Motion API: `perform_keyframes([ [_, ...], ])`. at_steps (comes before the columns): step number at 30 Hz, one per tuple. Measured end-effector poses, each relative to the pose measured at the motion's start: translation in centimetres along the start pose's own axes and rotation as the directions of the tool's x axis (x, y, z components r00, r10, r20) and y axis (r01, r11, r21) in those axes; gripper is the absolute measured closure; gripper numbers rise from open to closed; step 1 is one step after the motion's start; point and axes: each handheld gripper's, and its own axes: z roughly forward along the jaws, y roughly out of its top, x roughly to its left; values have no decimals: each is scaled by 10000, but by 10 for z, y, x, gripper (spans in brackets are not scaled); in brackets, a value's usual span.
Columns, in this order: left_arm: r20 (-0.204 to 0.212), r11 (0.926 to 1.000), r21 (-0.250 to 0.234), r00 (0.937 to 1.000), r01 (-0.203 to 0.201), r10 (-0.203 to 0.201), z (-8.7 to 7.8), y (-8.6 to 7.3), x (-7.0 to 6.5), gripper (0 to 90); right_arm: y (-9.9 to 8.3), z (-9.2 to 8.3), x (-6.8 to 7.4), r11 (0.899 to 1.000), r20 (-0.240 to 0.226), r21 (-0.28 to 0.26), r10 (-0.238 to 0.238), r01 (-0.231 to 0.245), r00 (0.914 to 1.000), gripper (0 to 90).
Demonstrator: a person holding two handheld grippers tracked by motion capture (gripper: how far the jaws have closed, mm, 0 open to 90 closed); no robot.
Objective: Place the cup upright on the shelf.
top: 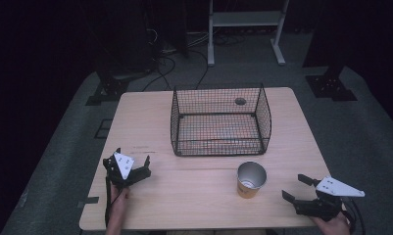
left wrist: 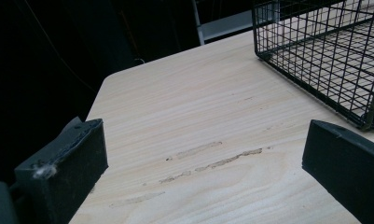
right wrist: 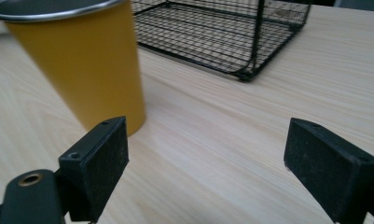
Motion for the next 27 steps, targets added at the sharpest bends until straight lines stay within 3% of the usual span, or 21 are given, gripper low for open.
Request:
perform_keyframes([
  [5,-7,10000,-2,10000,-15,15,0,0,0,0,4,1,12,9992,-253,-45,-407,406,9989,120],
  [27,-6,10000,14,10000,-42,42,0,0,-1,0,7,28,46,9913,-1148,514,-1146,1211,9868,93],
])
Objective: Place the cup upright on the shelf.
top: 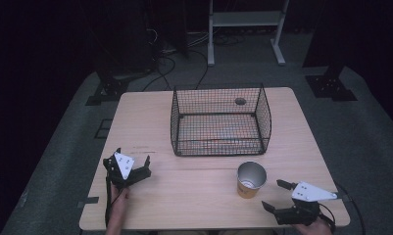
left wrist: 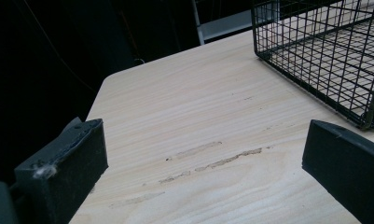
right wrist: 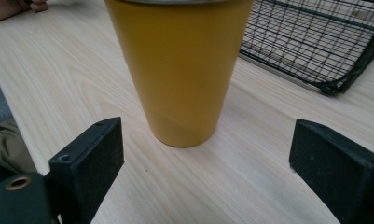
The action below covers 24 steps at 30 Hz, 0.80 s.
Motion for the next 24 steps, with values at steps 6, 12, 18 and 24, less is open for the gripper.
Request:
perform_keyframes([
  [6,4,10000,3,10000,11,-11,0,0,0,0,5,4,4,10000,-161,-48,-34,33,9999,66],
  [12,2,10000,2,10000,-2,2,0,0,0,0,9,10,6,9999,-233,45,-103,104,9997,29],
  [18,-1,10000,14,10000,-13,13,0,0,0,0,14,15,8,9999,-302,-14,-139,139,9994,25],
  [24,7,10000,-5,10000,5,-5,0,0,0,0,18,19,8,9998,-214,-18,-178,178,9996,24],
])
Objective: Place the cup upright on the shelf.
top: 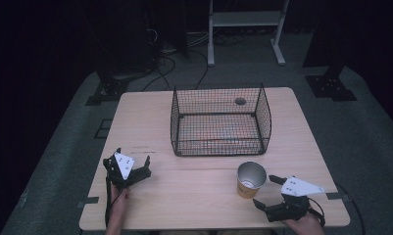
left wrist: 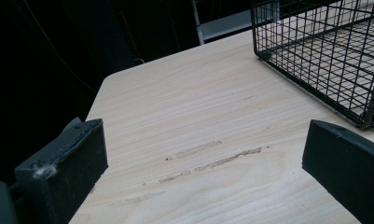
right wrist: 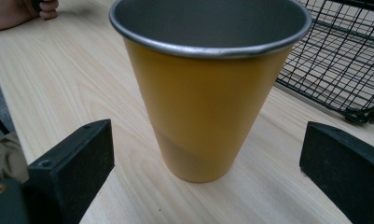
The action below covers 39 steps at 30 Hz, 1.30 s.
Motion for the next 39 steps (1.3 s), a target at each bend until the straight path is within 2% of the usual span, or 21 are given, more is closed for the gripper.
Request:
perform_keyframes([
  [23,8,10000,0,10000,-16,16,0,0,0,0,17,18,1,9998,-255,-26,-191,190,9995,24],
  [39,11,10000,7,10000,-26,26,0,0,0,0,32,28,1,9987,-377,-360,-366,353,9986,24],
])
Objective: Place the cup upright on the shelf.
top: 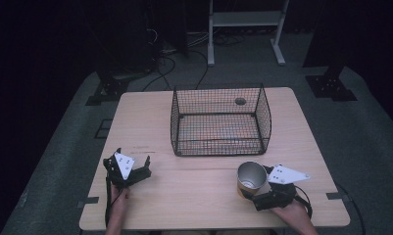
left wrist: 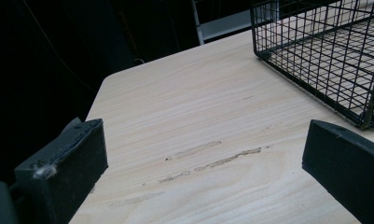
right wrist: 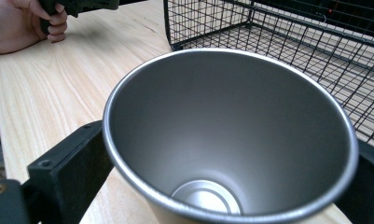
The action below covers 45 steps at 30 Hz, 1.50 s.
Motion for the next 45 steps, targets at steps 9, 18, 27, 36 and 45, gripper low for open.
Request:
perform_keyframes([
  [9,4,10000,-12,10000,22,-22,0,0,0,0,2,2,-5,9997,-78,-223,119,-120,9999,111],
  [18,-4,10000,-9,10000,17,-17,0,0,0,0,3,1,-4,9998,-222,-173,65,-69,9997,118],
  [27,-4,10000,-15,10000,25,-25,0,0,0,0,15,-6,-10,9985,-360,-470,270,-287,9990,119],
  [36,1,10000,-10,10000,28,-28,0,0,0,0,48,-10,-22,9978,-570,-545,345,-376,9978,119],
  [45,-5,10000,0,10000,37,-37,0,0,0,0,71,-7,-35,9977,-876,-482,425,-468,9952,119],
])
